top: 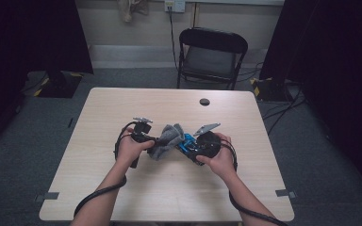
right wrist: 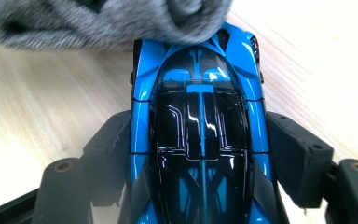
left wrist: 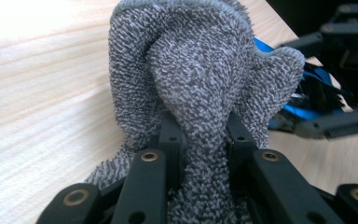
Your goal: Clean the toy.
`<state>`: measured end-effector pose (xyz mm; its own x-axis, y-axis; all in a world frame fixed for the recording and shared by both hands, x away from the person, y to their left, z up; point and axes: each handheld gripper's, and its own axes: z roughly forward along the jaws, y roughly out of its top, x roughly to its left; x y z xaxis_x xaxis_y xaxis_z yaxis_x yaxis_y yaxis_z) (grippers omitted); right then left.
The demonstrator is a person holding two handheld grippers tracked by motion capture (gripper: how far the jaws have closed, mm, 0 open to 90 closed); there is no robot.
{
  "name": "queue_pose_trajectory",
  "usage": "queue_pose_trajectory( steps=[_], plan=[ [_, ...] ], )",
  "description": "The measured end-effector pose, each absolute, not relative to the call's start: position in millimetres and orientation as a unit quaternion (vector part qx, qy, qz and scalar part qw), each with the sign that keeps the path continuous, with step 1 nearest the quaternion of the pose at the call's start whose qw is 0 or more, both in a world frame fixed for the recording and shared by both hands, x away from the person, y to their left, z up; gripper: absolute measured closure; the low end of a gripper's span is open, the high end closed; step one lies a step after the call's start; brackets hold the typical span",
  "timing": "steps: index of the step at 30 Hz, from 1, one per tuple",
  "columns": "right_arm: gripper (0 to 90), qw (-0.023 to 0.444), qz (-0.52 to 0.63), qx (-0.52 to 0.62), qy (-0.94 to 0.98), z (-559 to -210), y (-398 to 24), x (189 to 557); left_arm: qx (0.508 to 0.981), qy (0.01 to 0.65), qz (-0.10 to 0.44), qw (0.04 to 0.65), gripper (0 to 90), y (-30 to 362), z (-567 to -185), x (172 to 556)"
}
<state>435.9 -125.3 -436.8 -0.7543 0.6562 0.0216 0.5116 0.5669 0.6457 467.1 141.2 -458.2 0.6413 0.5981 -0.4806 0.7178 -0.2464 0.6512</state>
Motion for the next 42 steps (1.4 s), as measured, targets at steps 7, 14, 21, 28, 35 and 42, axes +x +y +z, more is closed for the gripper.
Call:
queue_pose_trajectory(
  steps=[7, 14, 21, 28, 35, 42],
  plan=[
    [28.5, 0.120, 0.314, 0.352, 0.874, -436.0, -132.2, 442.5, 0.802, 0.400, -0.070, 0.438, 74.0, 141.7, -462.0, 459.1],
    [28.6, 0.118, 0.332, 0.352, 0.867, -427.7, -136.8, 441.9, 0.794, 0.449, 0.025, 0.409, 74.0, 158.3, -460.8, 465.4],
    [28.5, 0.121, 0.350, 0.347, 0.862, -414.4, -129.0, 441.6, 0.808, 0.427, 0.027, 0.406, 74.0, 138.7, -460.7, 464.1],
    [28.5, 0.117, 0.345, 0.351, 0.863, -416.8, -124.3, 444.4, 0.819, 0.390, -0.005, 0.421, 74.0, 112.3, -464.9, 454.1],
    [28.5, 0.123, 0.342, 0.356, 0.861, -422.2, -119.7, 446.8, 0.828, 0.371, -0.018, 0.421, 74.0, 95.3, -465.0, 445.5],
    [28.5, 0.117, 0.343, 0.371, 0.855, -427.5, -117.2, 451.3, 0.831, 0.356, -0.033, 0.427, 74.1, 84.1, -469.2, 437.7]
  ],
)
